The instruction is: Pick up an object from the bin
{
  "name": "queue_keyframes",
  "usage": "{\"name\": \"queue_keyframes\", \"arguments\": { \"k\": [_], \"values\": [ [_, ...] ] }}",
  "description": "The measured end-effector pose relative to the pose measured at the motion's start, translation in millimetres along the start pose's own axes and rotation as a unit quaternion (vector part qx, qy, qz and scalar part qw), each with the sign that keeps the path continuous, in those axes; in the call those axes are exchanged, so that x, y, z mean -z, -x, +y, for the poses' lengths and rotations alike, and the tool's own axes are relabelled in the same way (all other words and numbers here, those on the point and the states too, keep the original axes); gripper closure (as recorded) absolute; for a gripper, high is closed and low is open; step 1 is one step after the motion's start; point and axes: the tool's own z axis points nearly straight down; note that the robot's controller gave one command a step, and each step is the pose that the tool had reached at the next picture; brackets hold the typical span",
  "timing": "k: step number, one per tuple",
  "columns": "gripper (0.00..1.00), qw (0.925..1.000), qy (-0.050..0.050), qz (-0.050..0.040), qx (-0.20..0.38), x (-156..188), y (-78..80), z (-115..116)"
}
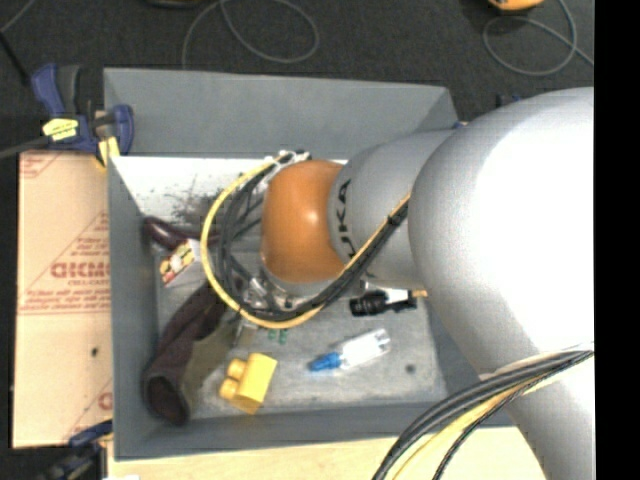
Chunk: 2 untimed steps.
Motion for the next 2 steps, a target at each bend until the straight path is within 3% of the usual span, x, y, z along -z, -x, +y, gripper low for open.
{"name": "queue_keyframes", "arguments": {
  "k": [2],
  "values": [
    [1.00, 0.9998, 0.000, -0.0020, 0.019, 49, 2.4, 2]
  ]
}}
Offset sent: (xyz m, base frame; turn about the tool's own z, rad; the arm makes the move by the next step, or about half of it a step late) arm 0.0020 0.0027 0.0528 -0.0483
